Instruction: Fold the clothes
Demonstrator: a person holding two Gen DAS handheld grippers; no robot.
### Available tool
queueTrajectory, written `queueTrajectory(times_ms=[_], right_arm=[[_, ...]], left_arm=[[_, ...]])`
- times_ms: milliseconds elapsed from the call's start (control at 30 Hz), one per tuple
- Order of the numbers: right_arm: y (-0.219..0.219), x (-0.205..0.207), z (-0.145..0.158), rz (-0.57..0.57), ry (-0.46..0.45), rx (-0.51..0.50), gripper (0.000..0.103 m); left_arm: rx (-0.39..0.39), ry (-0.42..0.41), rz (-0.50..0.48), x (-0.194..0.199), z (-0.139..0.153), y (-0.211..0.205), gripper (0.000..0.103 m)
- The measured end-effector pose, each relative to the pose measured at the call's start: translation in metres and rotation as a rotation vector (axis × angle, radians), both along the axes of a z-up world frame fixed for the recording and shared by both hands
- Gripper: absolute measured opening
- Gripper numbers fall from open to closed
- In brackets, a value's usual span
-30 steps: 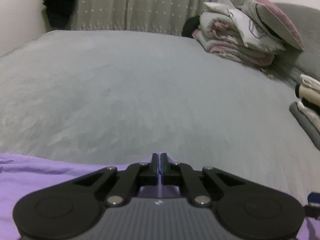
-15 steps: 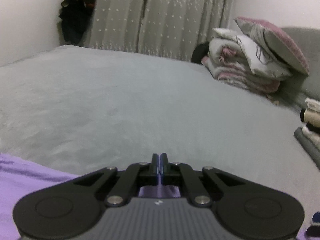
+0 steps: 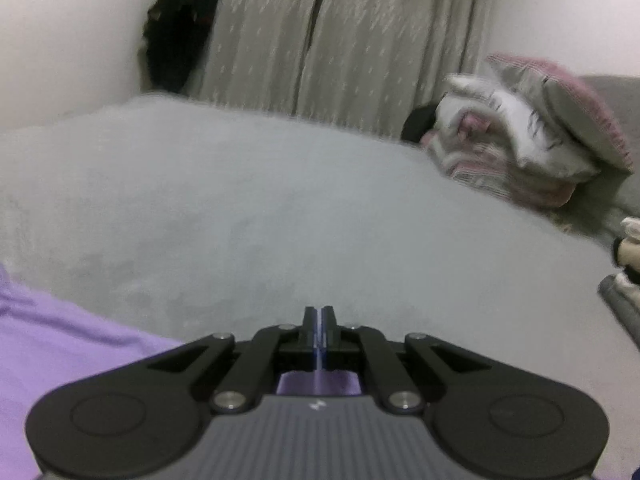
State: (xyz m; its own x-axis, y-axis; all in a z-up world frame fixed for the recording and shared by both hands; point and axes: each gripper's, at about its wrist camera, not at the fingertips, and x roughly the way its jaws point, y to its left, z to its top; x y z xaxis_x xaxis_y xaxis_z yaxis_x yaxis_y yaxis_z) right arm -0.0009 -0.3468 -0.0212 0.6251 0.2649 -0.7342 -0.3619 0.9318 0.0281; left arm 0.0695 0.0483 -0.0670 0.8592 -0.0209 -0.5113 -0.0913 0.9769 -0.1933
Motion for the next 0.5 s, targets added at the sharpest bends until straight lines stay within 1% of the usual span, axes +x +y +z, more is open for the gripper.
queueTrajectory(times_ms=[33, 67, 133, 167, 200, 233, 267, 300, 333, 400, 500], right_arm=[[0.001, 0.0, -0.002, -0.003, 0.007, -0.01, 0.015], [0.003, 0.001, -0.001, -0.013, 0.01, -0.011, 0.015], [0.004, 0.0, 0.0, -0.028, 0.007, -0.008, 0.016], [0.004, -0.001, 0.0, -0.034, 0.002, -0.009, 0.019], [0.005, -0.002, 0.002, -0.042, -0.008, -0.012, 0.028], [0.005, -0.004, 0.002, -0.056, -0.018, -0.024, 0.032], [0.006, -0.007, 0.002, -0.069, -0.028, -0.035, 0.04], [0.007, -0.009, 0.004, -0.081, -0.037, -0.043, 0.041], [0.007, -0.009, 0.005, -0.091, -0.041, -0.042, 0.041], [0.007, -0.015, 0.008, -0.113, -0.05, -0.031, 0.043], [0.012, -0.026, 0.014, -0.11, -0.071, -0.01, 0.046]], left_arm=[[-0.017, 0.036, 0.01, 0.006, -0.004, 0.003, 0.001], [-0.04, 0.05, 0.01, 0.009, -0.005, 0.007, 0.002], [-0.076, 0.058, 0.001, 0.012, -0.005, 0.012, 0.004], [-0.082, 0.058, -0.006, 0.012, -0.004, 0.012, 0.006], [-0.089, 0.057, -0.012, 0.012, -0.003, 0.013, 0.012], [-0.097, 0.057, -0.016, 0.011, -0.001, 0.013, 0.027], [-0.105, 0.055, -0.016, 0.008, 0.001, 0.013, 0.037], [-0.112, 0.051, -0.013, 0.004, 0.003, 0.013, 0.052], [-0.115, 0.048, -0.01, 0.0, 0.005, 0.014, 0.058], [-0.113, 0.051, -0.013, -0.007, 0.012, 0.014, 0.06], [-0.115, 0.074, -0.019, -0.017, 0.019, 0.019, 0.062]])
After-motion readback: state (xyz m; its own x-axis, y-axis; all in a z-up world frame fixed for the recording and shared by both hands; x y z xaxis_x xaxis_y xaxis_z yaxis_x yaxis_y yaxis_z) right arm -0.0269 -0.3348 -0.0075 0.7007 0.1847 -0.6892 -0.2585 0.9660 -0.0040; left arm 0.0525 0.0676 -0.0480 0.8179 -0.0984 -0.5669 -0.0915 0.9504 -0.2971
